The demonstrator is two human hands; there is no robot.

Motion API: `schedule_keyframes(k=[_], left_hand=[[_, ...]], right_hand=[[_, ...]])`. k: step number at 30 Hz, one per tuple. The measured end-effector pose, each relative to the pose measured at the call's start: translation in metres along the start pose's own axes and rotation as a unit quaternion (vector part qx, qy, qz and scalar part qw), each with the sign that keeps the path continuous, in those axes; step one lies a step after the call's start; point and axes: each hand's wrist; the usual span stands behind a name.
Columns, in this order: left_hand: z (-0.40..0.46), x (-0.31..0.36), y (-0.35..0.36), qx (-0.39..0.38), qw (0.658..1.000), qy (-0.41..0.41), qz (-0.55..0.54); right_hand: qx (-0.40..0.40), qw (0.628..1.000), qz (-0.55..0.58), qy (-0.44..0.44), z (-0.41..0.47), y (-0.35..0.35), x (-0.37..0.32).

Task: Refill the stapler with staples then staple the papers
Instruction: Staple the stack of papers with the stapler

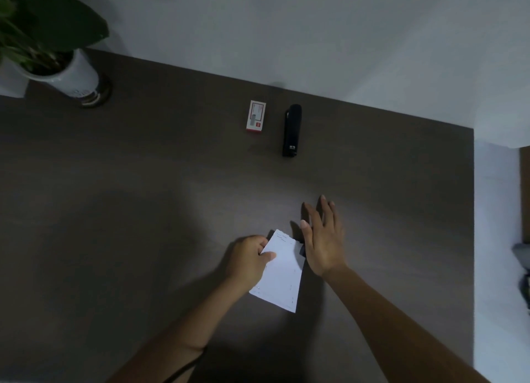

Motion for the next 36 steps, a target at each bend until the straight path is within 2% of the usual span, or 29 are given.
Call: schedule_keyframes(k=[13,20,24,36], left_hand=[[0.007,-0.005,-0.001,-0.018,1.000,-0.002,0.011],[0.010,-0.008,-0.001,-0.025,1.000,0.004,0.001],[0.011,-0.009,-0.001,-0.022,1.000,0.004,-0.005],[0.014,-0.009,0.001,-0.017,0.999,0.005,0.028]], right_hand=[[0.008,0.998,-0.063,0.029,0.003,0.009,-0.002],[0.011,0.998,0.050,-0.022,-0.009,-0.011,0.004],[0.015,0.995,0.099,-0.022,-0.016,-0.016,0.010],[0.012,0.999,0.027,-0.039,-0.004,-0.010,-0.005]])
Point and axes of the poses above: each hand's wrist, its own z-axis towards the middle knuckle, its own y-axis out of the palm, x = y × z, and after that the axes turned 12 degrees about -x, right-handed
